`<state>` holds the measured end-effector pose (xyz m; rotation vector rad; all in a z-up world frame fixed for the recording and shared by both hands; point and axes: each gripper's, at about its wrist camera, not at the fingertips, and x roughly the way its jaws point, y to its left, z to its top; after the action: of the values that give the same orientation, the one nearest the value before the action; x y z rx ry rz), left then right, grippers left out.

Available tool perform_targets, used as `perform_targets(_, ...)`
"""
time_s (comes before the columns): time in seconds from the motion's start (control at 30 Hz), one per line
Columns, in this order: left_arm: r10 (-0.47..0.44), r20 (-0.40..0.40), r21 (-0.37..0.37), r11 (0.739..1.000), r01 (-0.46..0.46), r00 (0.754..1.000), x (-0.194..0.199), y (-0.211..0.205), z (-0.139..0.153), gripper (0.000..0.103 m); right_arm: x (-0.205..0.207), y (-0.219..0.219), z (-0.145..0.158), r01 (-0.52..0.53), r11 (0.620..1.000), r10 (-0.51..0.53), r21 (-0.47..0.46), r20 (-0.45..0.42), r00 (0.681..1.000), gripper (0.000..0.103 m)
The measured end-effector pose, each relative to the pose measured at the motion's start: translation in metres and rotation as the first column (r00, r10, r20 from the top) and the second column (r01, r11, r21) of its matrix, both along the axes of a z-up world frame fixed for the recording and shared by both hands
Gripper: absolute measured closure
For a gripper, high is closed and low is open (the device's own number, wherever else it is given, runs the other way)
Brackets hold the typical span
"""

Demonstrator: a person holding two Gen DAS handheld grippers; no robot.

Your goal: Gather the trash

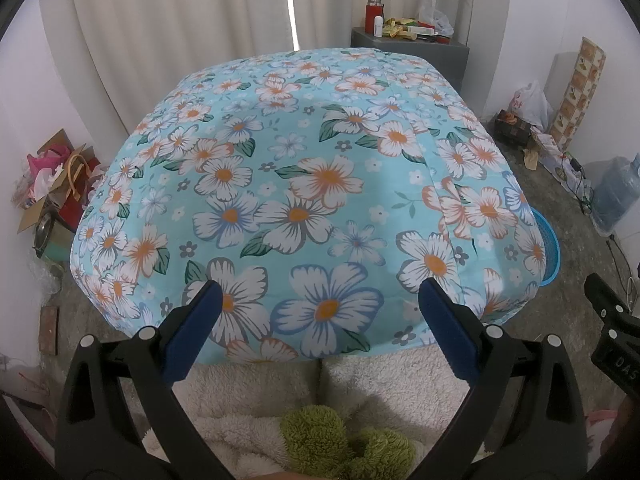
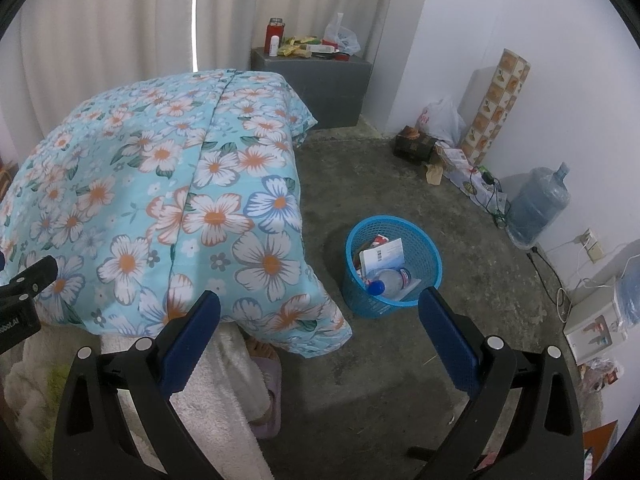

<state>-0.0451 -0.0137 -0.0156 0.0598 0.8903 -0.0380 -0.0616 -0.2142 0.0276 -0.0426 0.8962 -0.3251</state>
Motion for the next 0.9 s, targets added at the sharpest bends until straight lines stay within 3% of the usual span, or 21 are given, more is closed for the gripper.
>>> perform_targets(0.9,-0.001,-0.003,-0.002,1.0,0.001,1.0,-0.0001,0.0011,-0.0012,0.009,0.0009,0.0074,-0.0003,-0.003,1.0,0.003,-0.002,0.0,1.0,0.007)
